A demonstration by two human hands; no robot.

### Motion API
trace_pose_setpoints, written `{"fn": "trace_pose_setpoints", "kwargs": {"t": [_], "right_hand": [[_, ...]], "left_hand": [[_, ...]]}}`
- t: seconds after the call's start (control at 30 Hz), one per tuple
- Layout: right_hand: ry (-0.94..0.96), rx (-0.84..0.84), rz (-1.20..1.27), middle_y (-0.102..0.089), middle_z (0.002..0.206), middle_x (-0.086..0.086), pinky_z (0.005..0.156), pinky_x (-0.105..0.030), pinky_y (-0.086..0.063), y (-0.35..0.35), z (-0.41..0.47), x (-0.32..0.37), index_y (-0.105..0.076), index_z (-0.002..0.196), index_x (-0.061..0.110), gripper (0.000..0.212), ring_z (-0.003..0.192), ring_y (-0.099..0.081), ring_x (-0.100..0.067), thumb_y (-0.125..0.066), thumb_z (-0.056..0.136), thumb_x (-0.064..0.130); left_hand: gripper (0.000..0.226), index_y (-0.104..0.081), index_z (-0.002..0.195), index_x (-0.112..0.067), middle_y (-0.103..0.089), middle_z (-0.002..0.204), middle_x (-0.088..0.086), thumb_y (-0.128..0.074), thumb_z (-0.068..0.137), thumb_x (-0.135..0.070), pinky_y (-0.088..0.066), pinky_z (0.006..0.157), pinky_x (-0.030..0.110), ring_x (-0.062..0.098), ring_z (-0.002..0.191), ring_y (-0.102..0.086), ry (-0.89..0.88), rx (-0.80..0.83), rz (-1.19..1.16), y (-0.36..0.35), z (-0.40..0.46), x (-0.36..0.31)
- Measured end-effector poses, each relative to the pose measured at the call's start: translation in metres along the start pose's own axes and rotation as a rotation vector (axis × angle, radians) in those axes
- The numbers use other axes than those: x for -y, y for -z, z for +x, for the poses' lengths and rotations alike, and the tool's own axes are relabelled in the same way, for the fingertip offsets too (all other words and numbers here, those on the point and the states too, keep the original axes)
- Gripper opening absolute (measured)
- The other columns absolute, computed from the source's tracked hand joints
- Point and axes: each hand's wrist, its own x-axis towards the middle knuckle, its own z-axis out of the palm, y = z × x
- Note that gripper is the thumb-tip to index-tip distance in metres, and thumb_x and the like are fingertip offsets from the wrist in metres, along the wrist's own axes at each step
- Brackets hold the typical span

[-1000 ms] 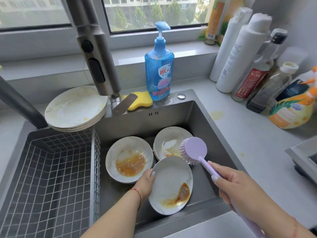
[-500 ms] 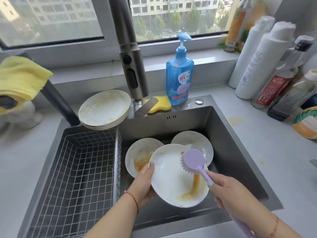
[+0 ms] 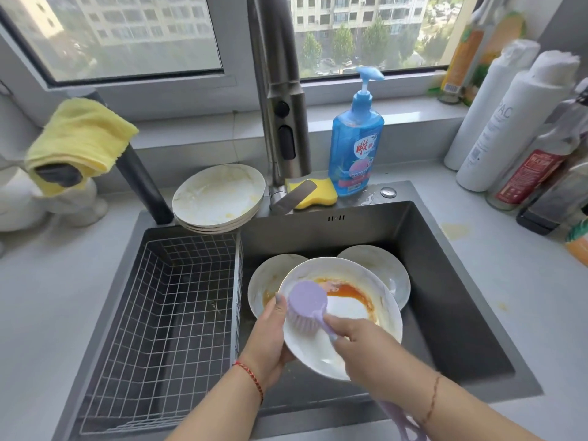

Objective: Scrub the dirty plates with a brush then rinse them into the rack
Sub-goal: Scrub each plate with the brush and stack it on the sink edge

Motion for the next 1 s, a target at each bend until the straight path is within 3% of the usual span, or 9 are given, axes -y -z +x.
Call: {"fn": "trace_pose_setpoints", "kwargs": {"t": [0.13,0.27,0.4,0.47,0.63,0.73,0.8,0.87,1.0], "right_hand": [[-0.003,0.002,0.012,-0.048,0.068,0.017,0.05,-0.015,-0.035,-0.004,0.002,0.009,-0.048,0.134,0.043,0.04,0.052,-0.042,-0.006,-0.038,0.098,0.028],[-0.009,-0.178,-0.197,-0.051,0.085,0.003,0.072,-0.03,-0.047,0.02,0.018,0.006,-0.05,0.135,0.019,0.041,0.073,-0.048,-0.018,-0.034,0.098,0.015],[0.001,-0.176,-0.111,-0.041,0.065,0.014,0.047,-0.016,-0.029,0.019,0.017,0.008,-0.044,0.141,0.029,0.042,0.054,-0.039,-0.006,-0.034,0.101,0.019],[0.025,-0.1,-0.074,-0.044,0.069,0.012,0.048,-0.014,-0.032,0.012,0.01,0.018,-0.045,0.14,0.032,0.041,0.056,-0.042,-0.007,-0.035,0.101,0.022],[0.106,0.123,-0.181,-0.052,0.081,-0.005,0.051,-0.016,-0.034,0.014,-0.02,0.022,-0.055,0.127,0.007,0.037,0.052,-0.039,-0.004,-0.033,0.099,0.019],[0.035,0.209,-0.096,-0.047,0.051,0.02,0.041,-0.013,-0.027,0.032,-0.038,0.022,-0.061,0.124,0.021,0.033,0.039,-0.032,-0.001,-0.038,0.102,0.029],[-0.041,0.246,-0.035,-0.035,0.034,0.019,0.038,-0.014,-0.027,0.04,-0.042,0.027,-0.062,0.122,0.031,0.029,0.035,-0.028,-0.003,-0.042,0.102,0.033],[-0.016,0.254,-0.071,-0.033,0.035,0.016,0.038,-0.015,-0.03,0.038,-0.037,0.031,-0.06,0.124,0.038,0.031,0.034,-0.029,-0.004,-0.04,0.101,0.03],[0.052,0.111,-0.14,-0.033,0.058,0.008,0.037,-0.012,-0.025,0.023,-0.002,0.039,-0.058,0.124,0.028,0.033,0.044,-0.031,-0.006,-0.035,0.102,0.021]], "left_hand": [[0.047,-0.059,0.126,-0.019,-0.072,0.118,0.008,-0.034,0.101,-0.052,-0.056,0.092,0.047,0.029,0.107,-0.07,-0.057,-0.073,0.017,0.004,-0.004,-0.003],[0.037,-0.06,0.122,-0.021,-0.073,0.115,0.007,-0.035,0.105,-0.043,-0.052,0.094,0.051,0.028,0.107,-0.069,-0.08,-0.088,0.024,0.003,-0.009,-0.006],[0.033,-0.06,0.119,-0.017,-0.074,0.11,0.008,-0.038,0.105,-0.037,-0.057,0.086,0.045,0.026,0.102,-0.071,-0.115,-0.102,0.037,0.001,-0.011,-0.012],[0.034,-0.06,0.12,-0.015,-0.073,0.112,0.01,-0.038,0.105,-0.036,-0.058,0.088,0.043,0.028,0.104,-0.07,-0.135,-0.117,0.056,0.0,-0.01,-0.015],[0.038,-0.061,0.121,-0.013,-0.071,0.115,0.015,-0.037,0.105,-0.037,-0.056,0.091,0.047,0.03,0.106,-0.069,-0.199,-0.217,0.022,0.007,-0.003,-0.022],[0.037,-0.059,0.126,-0.013,-0.073,0.112,0.01,-0.036,0.106,-0.034,-0.06,0.07,0.029,0.021,0.098,-0.072,-0.23,-0.218,-0.008,0.012,-0.002,-0.027],[0.037,-0.06,0.126,-0.014,-0.074,0.11,0.007,-0.036,0.106,-0.035,-0.06,0.067,0.026,0.018,0.095,-0.073,-0.231,-0.216,-0.003,0.012,-0.002,-0.027],[0.04,-0.061,0.125,-0.014,-0.075,0.109,0.008,-0.035,0.105,-0.038,-0.06,0.072,0.032,0.022,0.097,-0.073,-0.217,-0.208,0.017,0.009,-0.004,-0.025],[0.039,-0.064,0.123,-0.014,-0.074,0.112,0.009,-0.037,0.106,-0.038,-0.056,0.092,0.044,0.027,0.106,-0.07,-0.139,-0.182,0.04,0.001,-0.01,-0.018]]}}
